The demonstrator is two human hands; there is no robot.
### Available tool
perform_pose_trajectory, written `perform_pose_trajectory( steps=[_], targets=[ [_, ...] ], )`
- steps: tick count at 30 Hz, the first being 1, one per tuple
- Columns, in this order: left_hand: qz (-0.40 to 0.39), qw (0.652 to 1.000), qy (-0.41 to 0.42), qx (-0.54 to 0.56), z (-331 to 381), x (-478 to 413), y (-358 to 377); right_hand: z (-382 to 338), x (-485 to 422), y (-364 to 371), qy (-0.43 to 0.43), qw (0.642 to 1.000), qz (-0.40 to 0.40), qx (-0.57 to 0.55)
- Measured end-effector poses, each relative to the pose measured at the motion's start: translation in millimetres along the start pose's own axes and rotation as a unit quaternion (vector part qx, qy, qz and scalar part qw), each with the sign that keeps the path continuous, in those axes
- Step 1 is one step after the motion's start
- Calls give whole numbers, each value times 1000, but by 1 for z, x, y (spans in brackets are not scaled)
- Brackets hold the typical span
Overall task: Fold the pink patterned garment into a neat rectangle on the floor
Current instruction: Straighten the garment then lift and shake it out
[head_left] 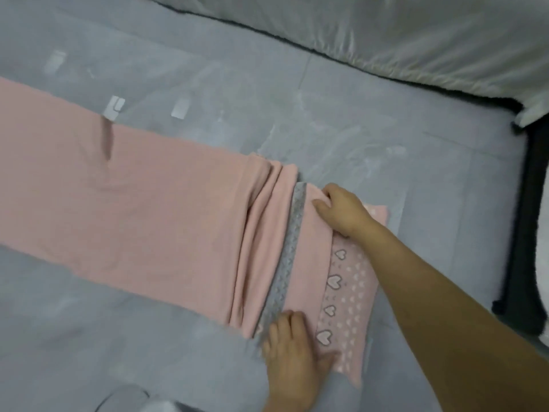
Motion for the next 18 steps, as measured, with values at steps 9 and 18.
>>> perform_pose_trajectory(
  steps=[9, 18],
  targets=[
    [83, 968, -107, 211, -33, 16, -18, -27, 8, -11, -16, 974, -75, -212],
    [-21, 988, -111, 105, -16, 20, -11, -52, 22, -6, -77, 986, -139, 58]
  ],
)
Point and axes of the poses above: each hand's wrist, its own x-axis away from the middle knuckle, its own y-axis out of the palm, z = x × y, the point moved 10 cm from there along -x, towards the middle knuckle, and after that the axes turned 11 degrees about -x, right-handed, at the moved point
